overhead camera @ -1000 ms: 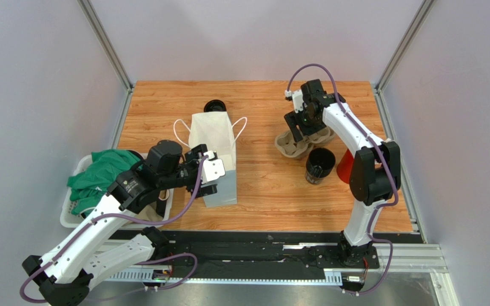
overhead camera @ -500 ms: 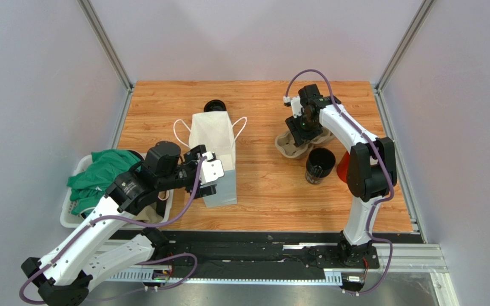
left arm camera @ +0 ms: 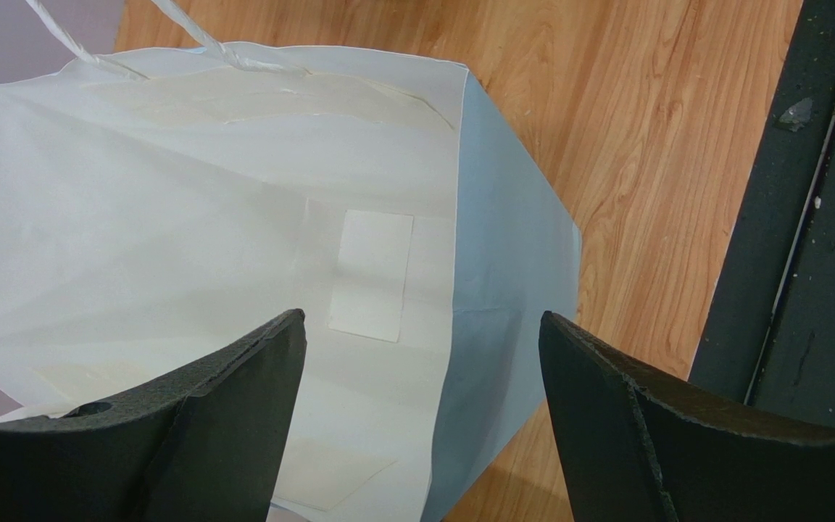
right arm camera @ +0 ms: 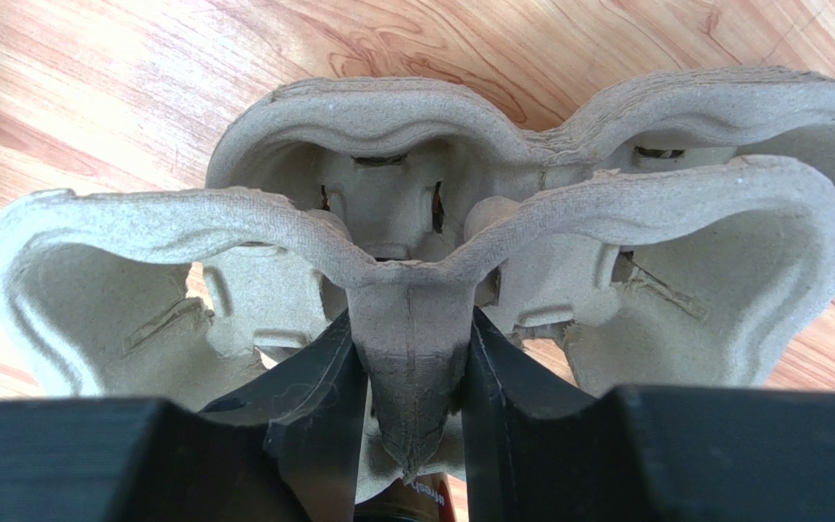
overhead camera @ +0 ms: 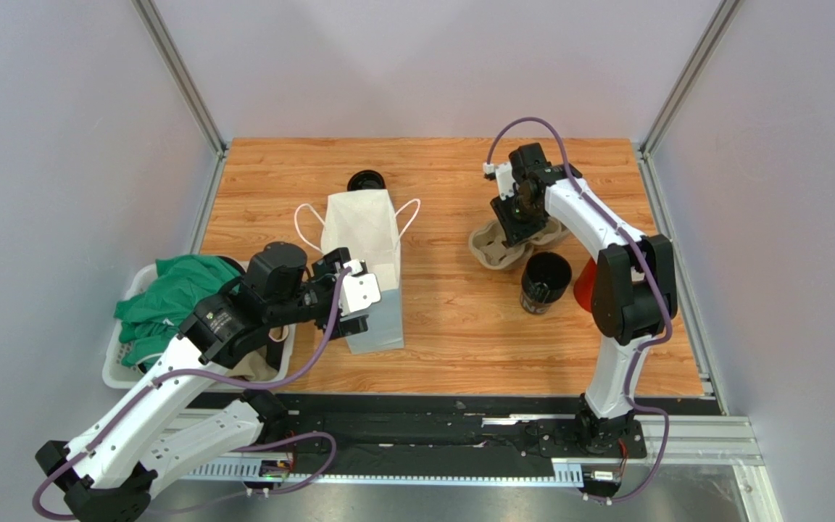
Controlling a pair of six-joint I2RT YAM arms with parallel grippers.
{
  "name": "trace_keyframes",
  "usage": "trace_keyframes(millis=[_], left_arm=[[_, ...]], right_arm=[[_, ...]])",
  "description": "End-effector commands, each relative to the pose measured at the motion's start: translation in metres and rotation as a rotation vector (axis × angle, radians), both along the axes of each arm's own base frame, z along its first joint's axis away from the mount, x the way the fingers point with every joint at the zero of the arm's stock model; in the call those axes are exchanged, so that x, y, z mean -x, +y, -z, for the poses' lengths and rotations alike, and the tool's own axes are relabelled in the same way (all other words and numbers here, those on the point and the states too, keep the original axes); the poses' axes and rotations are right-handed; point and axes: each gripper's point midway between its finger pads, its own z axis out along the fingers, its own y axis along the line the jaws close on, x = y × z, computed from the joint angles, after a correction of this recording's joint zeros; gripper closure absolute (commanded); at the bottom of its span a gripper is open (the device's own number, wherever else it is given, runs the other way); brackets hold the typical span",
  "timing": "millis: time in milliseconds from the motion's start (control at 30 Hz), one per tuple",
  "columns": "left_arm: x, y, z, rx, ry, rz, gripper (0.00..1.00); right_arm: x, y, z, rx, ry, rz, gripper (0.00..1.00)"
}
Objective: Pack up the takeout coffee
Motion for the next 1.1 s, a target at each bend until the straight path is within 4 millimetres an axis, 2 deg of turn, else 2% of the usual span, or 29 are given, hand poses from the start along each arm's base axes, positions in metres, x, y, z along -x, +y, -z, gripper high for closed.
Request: trace_keyframes(millis=[0, 200, 333, 400, 500, 633, 667, 733, 767, 833, 867, 933, 967, 1000, 1033, 1067], left_arm=[[0.0, 0.001, -0.021, 0.026, -0.044, 0.001, 0.13], [0.005, 0.006, -0.047, 0.027, -0.09, 0.018, 0.13], [0.006, 0.008, -0.057, 0.023, -0.103, 0.024, 0.13], [0.006, 0.01, -0.066, 0.029, -0.123, 0.02, 0.13], [0.003, 0.017, -0.083, 0.027, -0.167, -0.01, 0.13], [-0.009, 0.034, -0.109, 0.018, -0.237, -0.115, 0.11], [-0.01, 0.037, -0.12, 0.032, -0.258, -0.133, 0.1], [-0.013, 0.044, -0.129, 0.042, -0.269, -0.175, 0.06], [-0.014, 0.046, -0.136, 0.054, -0.276, -0.188, 0.04], [-0.019, 0.05, -0.138, 0.065, -0.26, -0.231, 0.02], [-0.023, 0.051, -0.141, 0.067, -0.256, -0.245, 0.01], [-0.03, 0.055, -0.143, 0.079, -0.245, -0.297, 0.01], [-0.034, 0.056, -0.147, 0.084, -0.238, -0.314, 0.01], [-0.036, 0.056, -0.147, 0.097, -0.22, -0.33, 0.01], [-0.038, 0.058, -0.149, 0.108, -0.207, -0.345, 0.01], [-0.042, 0.057, -0.151, 0.115, -0.195, -0.356, 0.01]], right_arm=[[-0.007, 0.009, -0.03, -0.052, -0.093, -0.021, 0.66], [-0.006, 0.011, -0.074, -0.087, -0.188, -0.045, 0.69], [-0.002, 0.013, -0.087, -0.102, -0.209, -0.073, 0.69], [0.0, 0.014, -0.091, -0.107, -0.214, -0.105, 0.69], [0.006, 0.015, -0.108, -0.11, -0.239, -0.153, 0.7], [0.017, 0.016, -0.145, -0.127, -0.278, -0.221, 0.71], [0.018, 0.02, -0.168, -0.148, -0.326, -0.245, 0.71], [0.025, 0.023, -0.188, -0.155, -0.362, -0.302, 0.71], [0.025, 0.026, -0.212, -0.159, -0.421, -0.324, 0.7], [0.033, 0.031, -0.232, -0.135, -0.462, -0.391, 0.7], [0.034, 0.038, -0.252, -0.127, -0.514, -0.42, 0.7], [0.037, 0.042, -0.271, -0.093, -0.565, -0.451, 0.7], [0.041, 0.052, -0.28, -0.087, -0.592, -0.479, 0.7], [0.042, 0.056, -0.299, -0.088, -0.646, -0.491, 0.7], [0.041, 0.059, -0.307, -0.077, -0.678, -0.494, 0.71], [0.046, 0.07, -0.317, -0.073, -0.715, -0.531, 0.72]])
